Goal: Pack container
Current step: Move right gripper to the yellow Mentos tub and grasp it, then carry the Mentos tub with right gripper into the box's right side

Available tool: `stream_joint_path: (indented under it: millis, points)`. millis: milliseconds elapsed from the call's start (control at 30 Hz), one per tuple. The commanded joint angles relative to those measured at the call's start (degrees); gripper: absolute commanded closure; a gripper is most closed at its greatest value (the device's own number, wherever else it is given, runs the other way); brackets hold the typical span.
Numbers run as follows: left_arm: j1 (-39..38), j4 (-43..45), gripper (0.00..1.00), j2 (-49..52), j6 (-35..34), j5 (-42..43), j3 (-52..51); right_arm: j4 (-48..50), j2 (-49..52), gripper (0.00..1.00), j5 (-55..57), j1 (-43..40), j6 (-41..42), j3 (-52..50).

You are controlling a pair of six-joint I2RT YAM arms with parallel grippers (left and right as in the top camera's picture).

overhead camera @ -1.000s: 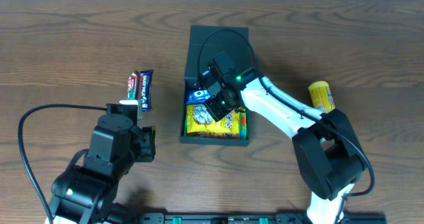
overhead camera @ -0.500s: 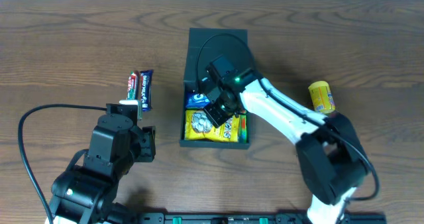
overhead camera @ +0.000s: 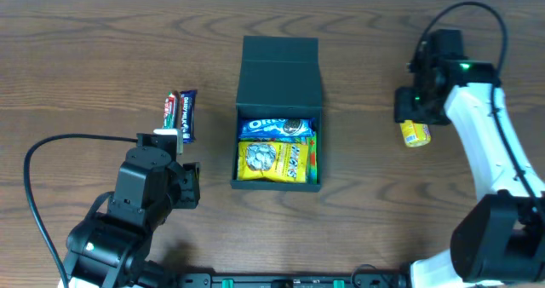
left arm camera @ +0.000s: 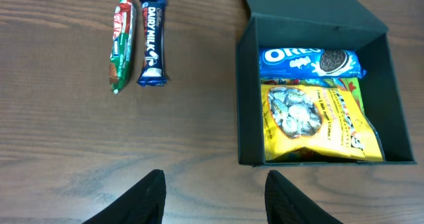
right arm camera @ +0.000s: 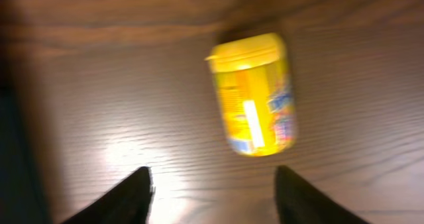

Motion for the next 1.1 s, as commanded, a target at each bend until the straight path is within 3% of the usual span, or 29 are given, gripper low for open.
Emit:
stream_joint_path:
  millis: [0,33,200,333,400,567,633,800,967,1067]
  points:
    - [0.2,0.2,0.51,0.0,0.2,-1.0,-0.4,2.1,0.8,0.31,1.6,-3.8,-5.0,-0.3]
    - [0.2,0.3,0.50,0.0,0.2,-1.0,-0.4,3.3,1.4,0.22,1.5,-5.1,-6.4,-0.3]
    - [0.2,1.9,0.49,0.0,0.2,-1.0,-0.4,7.5,10.3,0.18,-1.9,-6.2,-11.0,-0.3]
    - [0.2,1.9,0.48,0.0,0.2,-1.0,-0.4,9.8,15.7,0.20,-4.7,-6.3,-11.0,-0.3]
    - [0.2,1.9,0.48,0.0,0.1,-1.0,-0.4,10.0,17.8,0.28,-4.7,-6.2,-11.0,-0.3]
    - [0.2,1.9,0.48,0.0,0.1,-1.0,-0.4,9.8,18.4,0.60,-5.6,-6.2,-10.9,-0.3]
    - [0.2,1.9,0.48,0.0,0.1,-1.0,-0.4,9.3,18.4,0.66,-9.8,-6.2,-10.7,-0.3]
    - [0.2,1.8,0.48,0.0,0.1,-1.0,-0.4,1.0,15.7,0.95,-26.7,-4.8,-6.6,4.5]
    - [0.2,1.7,0.48,0.0,0.2,-1.0,-0.4,-6.3,4.2,0.98,-26.9,5.5,-4.0,7.2]
    - [0.2,1.3,0.48,0.0,0.1,-0.8,-0.4,-7.9,-1.3,0.98,-20.2,17.4,7.1,7.1]
